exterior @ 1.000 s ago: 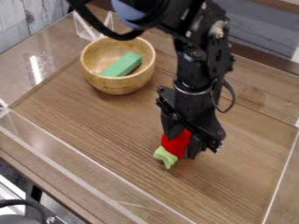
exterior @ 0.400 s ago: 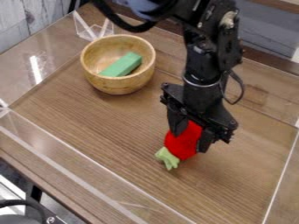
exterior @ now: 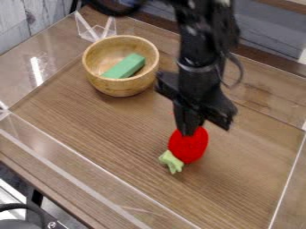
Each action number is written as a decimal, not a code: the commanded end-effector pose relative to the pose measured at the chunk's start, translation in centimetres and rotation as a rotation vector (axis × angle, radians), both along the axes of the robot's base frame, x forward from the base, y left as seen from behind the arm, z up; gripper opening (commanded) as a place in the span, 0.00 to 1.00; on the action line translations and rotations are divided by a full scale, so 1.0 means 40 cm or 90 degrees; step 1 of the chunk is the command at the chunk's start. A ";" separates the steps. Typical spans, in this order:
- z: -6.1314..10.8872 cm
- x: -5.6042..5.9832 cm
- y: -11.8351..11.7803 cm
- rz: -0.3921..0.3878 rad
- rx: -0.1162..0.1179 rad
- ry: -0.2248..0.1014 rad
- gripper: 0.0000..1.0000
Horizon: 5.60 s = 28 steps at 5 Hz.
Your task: Move the red object to the left side of the table
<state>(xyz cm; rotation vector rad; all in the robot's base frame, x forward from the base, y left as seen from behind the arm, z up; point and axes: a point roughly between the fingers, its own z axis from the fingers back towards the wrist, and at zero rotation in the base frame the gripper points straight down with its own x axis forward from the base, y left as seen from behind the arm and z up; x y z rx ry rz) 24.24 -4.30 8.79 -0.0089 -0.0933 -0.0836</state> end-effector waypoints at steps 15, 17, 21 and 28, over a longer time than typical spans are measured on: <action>0.001 0.024 0.041 -0.005 -0.005 0.009 0.00; 0.017 0.005 0.020 0.047 -0.006 -0.014 0.00; -0.027 -0.047 0.031 0.014 -0.022 -0.030 1.00; -0.064 0.040 0.002 -0.056 -0.081 -0.003 1.00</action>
